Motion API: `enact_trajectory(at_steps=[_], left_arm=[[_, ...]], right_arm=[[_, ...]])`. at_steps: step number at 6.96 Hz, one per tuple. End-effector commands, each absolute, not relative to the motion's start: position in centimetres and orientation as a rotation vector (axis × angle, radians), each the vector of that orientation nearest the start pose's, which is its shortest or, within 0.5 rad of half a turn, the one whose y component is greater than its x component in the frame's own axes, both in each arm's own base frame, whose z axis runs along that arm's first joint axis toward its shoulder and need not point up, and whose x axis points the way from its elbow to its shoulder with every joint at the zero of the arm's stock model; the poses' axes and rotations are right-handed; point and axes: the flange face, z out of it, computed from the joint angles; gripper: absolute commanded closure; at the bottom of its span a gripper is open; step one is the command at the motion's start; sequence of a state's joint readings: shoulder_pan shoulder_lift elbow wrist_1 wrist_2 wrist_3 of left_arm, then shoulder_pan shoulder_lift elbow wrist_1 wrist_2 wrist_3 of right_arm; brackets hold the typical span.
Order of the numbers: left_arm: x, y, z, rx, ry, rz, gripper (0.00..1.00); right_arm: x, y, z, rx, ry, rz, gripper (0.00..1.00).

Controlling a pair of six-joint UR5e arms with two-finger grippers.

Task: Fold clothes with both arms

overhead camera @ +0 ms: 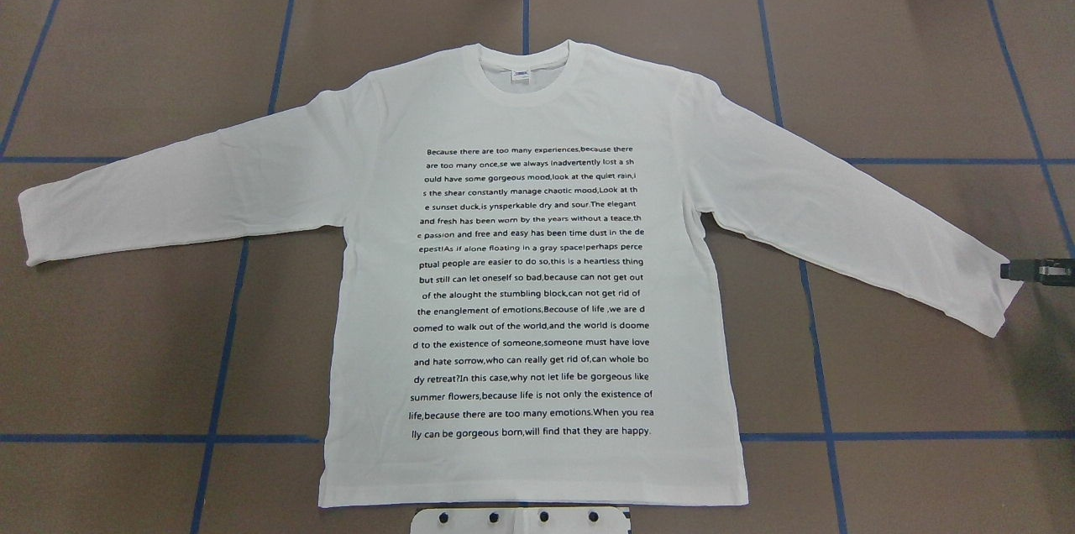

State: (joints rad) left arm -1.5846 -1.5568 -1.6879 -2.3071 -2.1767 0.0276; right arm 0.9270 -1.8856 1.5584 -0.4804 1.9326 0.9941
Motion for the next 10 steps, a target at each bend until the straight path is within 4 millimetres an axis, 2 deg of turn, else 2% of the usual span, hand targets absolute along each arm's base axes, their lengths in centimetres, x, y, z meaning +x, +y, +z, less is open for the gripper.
enact_trajectory(at_steps=[1,3,4,6,9,10], left_arm=[[-8.4,-51.1,52.6,0.827,0.552,0.268,0.00],[-8.4,-51.1,52.6,0.827,0.552,0.268,0.00],[-8.4,-51.1,52.6,0.827,0.552,0.268,0.00],[-8.4,-51.1,52.7,0.826,0.552,0.269,0.00],[-8.4,-51.1,52.9,0.824,0.552,0.268,0.00],[-8.4,-51.1,52.9,0.822,0.552,0.267,0.00]], right_arm=[[-15.2,-35.7,70.1,0.252,-0.772,0.181,0.35],[-15.3,-35.5,70.7,0.254,-0.773,0.177,0.41],[-15.5,-35.5,70.5,0.254,-0.776,0.173,0.47],[-16.2,-36.2,69.8,0.266,-0.791,0.167,1.00],[-16.5,-36.9,65.7,0.315,-0.851,0.147,1.00],[-16.3,-37.6,62.7,0.353,-0.881,0.148,1.00]])
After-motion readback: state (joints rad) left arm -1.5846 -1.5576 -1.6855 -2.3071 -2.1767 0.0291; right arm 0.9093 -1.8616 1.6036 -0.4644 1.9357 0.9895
